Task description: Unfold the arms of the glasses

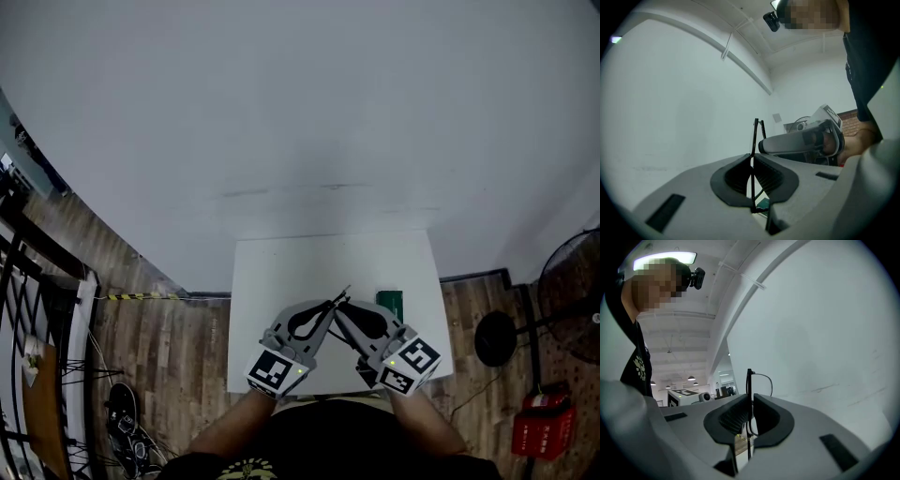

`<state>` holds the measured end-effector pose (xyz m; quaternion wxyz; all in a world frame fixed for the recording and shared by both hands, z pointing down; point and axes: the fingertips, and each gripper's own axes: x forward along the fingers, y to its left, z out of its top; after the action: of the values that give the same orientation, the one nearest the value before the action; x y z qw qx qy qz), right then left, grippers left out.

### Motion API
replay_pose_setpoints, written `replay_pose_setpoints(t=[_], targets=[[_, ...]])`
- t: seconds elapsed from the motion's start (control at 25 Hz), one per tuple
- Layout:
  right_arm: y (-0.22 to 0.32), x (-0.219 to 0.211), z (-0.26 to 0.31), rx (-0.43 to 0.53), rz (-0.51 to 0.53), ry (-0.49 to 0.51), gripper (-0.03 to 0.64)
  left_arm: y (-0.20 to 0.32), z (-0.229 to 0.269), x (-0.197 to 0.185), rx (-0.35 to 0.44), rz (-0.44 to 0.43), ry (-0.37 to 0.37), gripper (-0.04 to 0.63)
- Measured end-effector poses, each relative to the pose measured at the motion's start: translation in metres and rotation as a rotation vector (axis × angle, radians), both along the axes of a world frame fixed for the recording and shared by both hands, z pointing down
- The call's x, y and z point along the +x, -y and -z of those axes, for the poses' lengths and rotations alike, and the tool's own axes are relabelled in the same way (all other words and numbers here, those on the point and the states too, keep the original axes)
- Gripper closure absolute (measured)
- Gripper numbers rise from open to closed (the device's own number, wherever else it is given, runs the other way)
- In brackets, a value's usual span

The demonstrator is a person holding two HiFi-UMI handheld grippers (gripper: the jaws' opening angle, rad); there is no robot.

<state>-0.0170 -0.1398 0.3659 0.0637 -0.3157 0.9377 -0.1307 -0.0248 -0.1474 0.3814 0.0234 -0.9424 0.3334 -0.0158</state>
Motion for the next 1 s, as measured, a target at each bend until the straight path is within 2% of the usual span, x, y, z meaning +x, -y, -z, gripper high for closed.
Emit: replay_pose_setpoints(t=[0.08,0.16,0.4,1.0], targets=[[0.001,-0.002,-0.003,0.002,-0.029,-0.021,0.603,0.003,-0.003,-0.004,0.003,-0.016,0.014,0.572],[0.002,-0.003,-0.005,0.0,-0.056,-0.036,0.604,0.005,-0.006,-0.007,-0.017,-0.039,-0.004,0.572],[-0.002,0.0,-0.012,-0.018,-0.129,-0.096,0.604,0.005,-0.01,-0.006,0.037,-0.115,0.006,0.572],[-0.02,0.008,-0.012,-0.047,-0.252,-0.23,0.604,-0.002,-0.014,-0.006,0.051,-0.229,0.004,0.572]])
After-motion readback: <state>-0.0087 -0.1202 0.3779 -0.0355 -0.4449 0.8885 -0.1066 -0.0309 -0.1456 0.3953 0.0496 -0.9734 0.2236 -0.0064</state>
